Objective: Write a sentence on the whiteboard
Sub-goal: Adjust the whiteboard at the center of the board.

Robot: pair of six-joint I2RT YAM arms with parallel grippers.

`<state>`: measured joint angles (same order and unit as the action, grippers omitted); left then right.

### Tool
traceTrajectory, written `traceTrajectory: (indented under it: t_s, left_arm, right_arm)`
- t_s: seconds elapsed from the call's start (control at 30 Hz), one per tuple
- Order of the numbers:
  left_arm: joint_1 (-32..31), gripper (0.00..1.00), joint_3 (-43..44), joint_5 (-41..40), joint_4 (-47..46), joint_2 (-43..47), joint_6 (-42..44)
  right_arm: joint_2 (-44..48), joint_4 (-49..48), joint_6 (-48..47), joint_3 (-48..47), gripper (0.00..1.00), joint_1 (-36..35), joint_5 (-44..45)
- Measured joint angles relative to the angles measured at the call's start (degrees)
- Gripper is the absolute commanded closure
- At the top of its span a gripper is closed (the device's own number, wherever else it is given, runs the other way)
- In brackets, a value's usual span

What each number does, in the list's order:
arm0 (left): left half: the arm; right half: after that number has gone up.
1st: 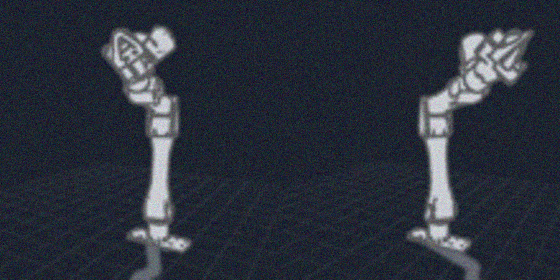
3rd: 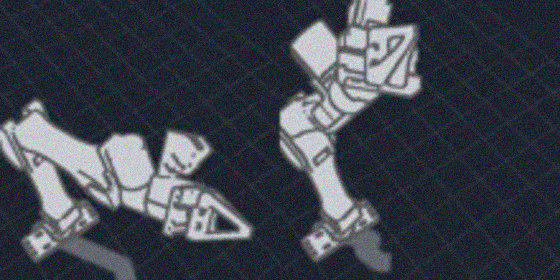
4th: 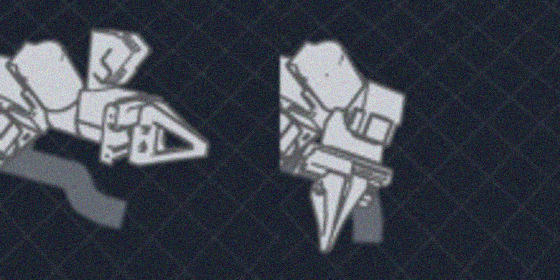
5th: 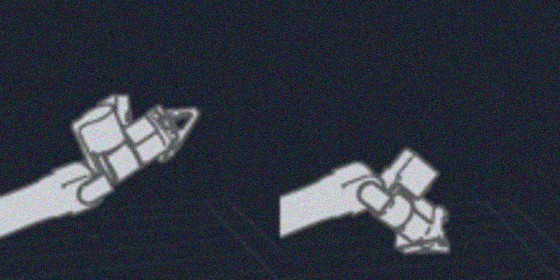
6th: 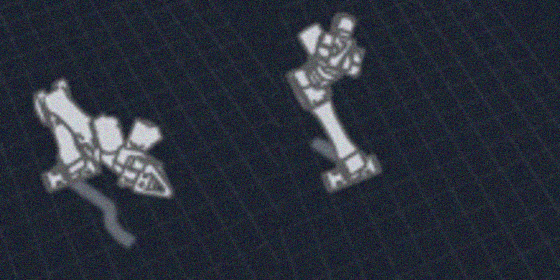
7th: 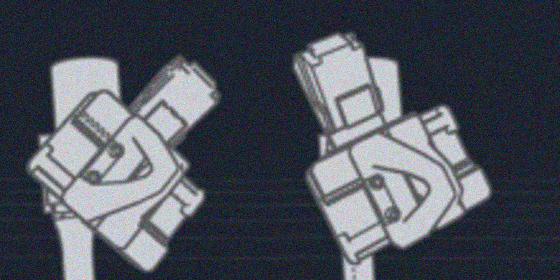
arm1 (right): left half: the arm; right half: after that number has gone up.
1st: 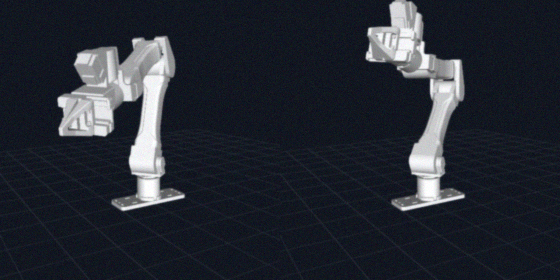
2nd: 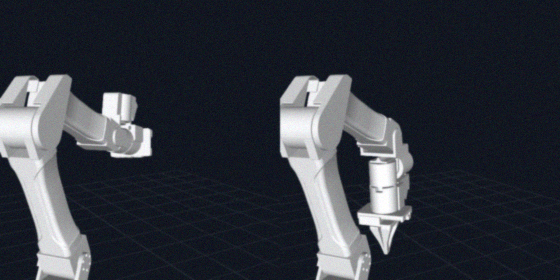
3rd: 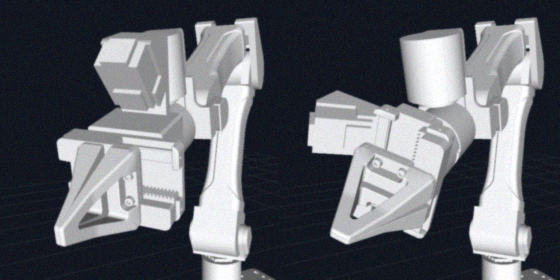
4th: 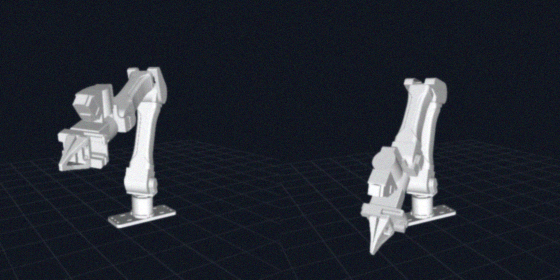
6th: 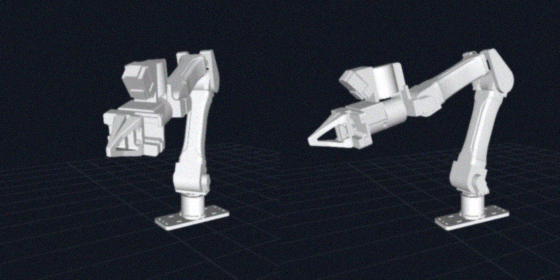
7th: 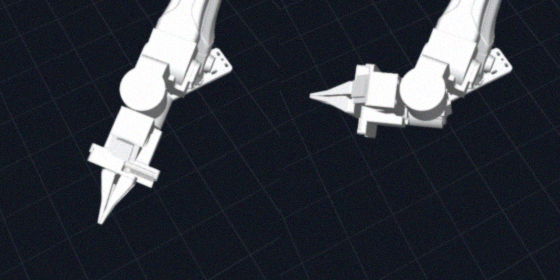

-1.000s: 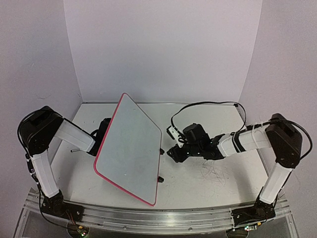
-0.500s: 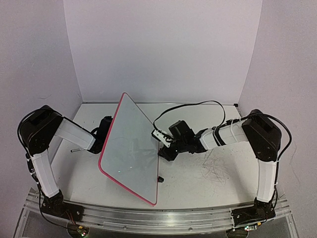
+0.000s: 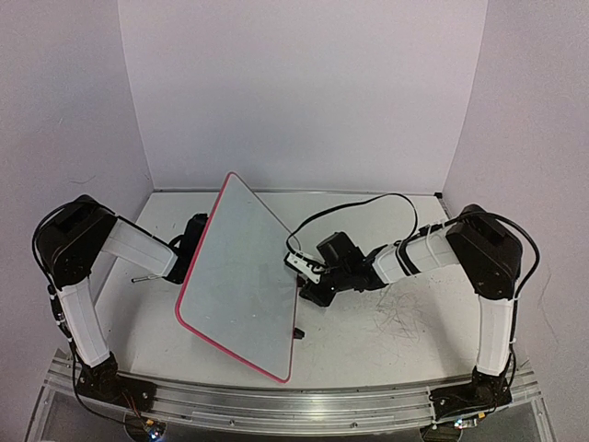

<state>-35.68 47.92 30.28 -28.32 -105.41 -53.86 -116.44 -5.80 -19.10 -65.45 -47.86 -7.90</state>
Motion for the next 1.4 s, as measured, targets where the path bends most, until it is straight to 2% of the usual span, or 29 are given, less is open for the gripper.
traceTrajectory:
  t_s: [0.2,0.37,0.7,0.83,0.97,1.13,1.4]
  left_arm:
    - [0.0,0.86,0.0,0.0,0.0,0.0,0.1]
    - [0.0,0.87,0.0,0.0,0.1,0.0,0.1]
    - [0.0,0.87,0.5,0.0,1.0,-1.1,0.5]
    - [0.0,0.87,0.8,-0.3,1.5,-1.3,1.0]
    - [0.0,0.84,0.8,-0.6,1.8,-1.3,1.6]
    - [0.4,0.77,0.7,-1.5,2.8,-1.3,2.3]
    - [4.1,0.70,-0.5,-3.4,5.7,2.0,4.8]
  right_arm:
    - [0.0,-0.2,-0.2,-0.2,0.49,0.5,-1.7]
    - [-1.9,0.3,-0.6,-2.7,0.53,0.6,-3.2]
    - [-3.3,-1.3,-2.0,-4.3,0.84,1.3,-3.4]
    - [-2.7,-4.0,-3.0,-2.2,0.94,1.4,-3.6]
    - [-2.0,-6.2,-2.9,-0.1,1.00,1.3,-3.5]
    - [-0.2,-10.1,-0.2,4.2,1.00,1.2,-3.1]
    - [6.7,-17.2,10.4,16.7,1.00,-0.5,1.3]
